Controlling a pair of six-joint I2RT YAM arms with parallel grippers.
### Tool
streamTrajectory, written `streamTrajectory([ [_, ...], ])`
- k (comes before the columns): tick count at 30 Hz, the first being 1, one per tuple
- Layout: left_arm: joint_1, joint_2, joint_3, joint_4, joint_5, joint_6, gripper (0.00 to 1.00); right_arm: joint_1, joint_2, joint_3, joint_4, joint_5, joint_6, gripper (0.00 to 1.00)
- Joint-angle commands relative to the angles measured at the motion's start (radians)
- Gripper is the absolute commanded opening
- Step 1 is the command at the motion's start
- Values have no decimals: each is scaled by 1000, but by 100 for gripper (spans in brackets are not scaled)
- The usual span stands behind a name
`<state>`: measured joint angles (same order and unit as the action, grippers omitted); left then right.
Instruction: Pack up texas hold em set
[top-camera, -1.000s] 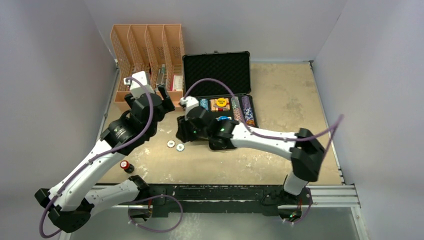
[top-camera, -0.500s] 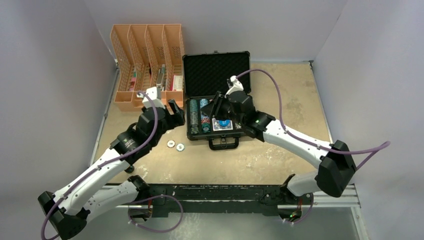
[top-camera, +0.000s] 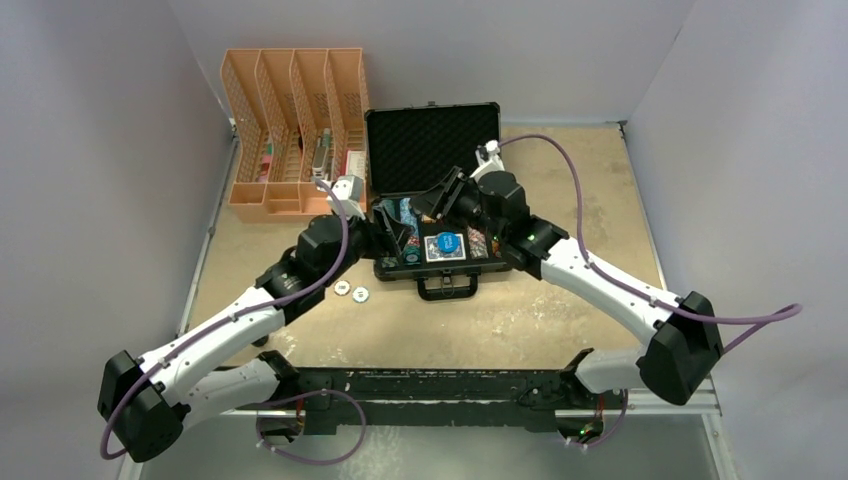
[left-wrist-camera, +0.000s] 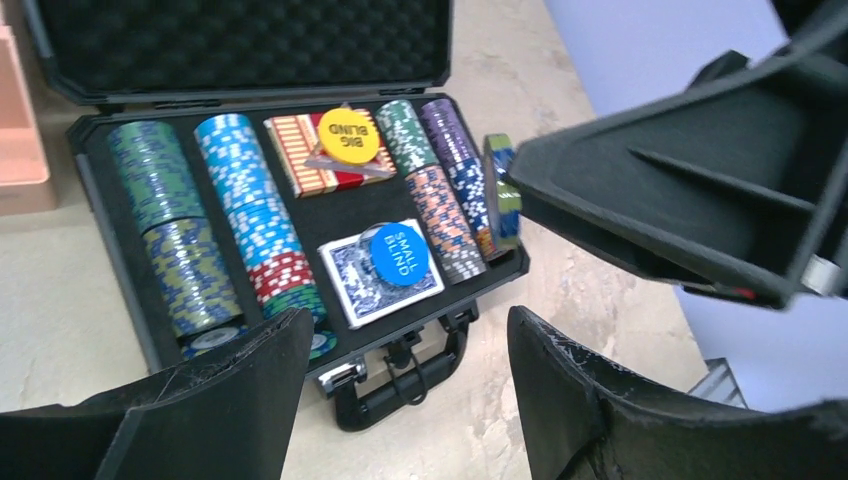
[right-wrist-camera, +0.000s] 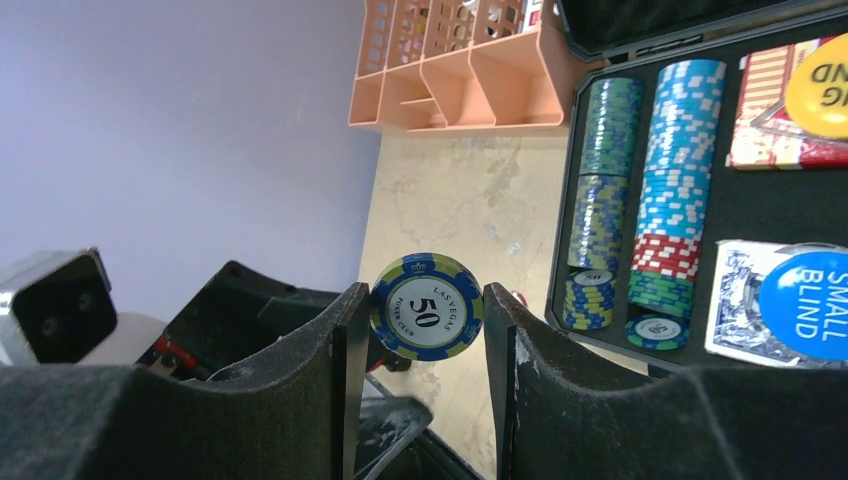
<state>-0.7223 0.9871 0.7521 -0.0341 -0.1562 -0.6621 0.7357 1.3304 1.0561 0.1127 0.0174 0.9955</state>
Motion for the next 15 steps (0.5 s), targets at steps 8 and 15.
streamTrajectory([
  [8,-1,63,-6,312,39,53,68,-52,9,34,88,-38,9,46],
  [15,-1,106,-31,480,69,8,64,-52,39,30,115,-60,21,46],
])
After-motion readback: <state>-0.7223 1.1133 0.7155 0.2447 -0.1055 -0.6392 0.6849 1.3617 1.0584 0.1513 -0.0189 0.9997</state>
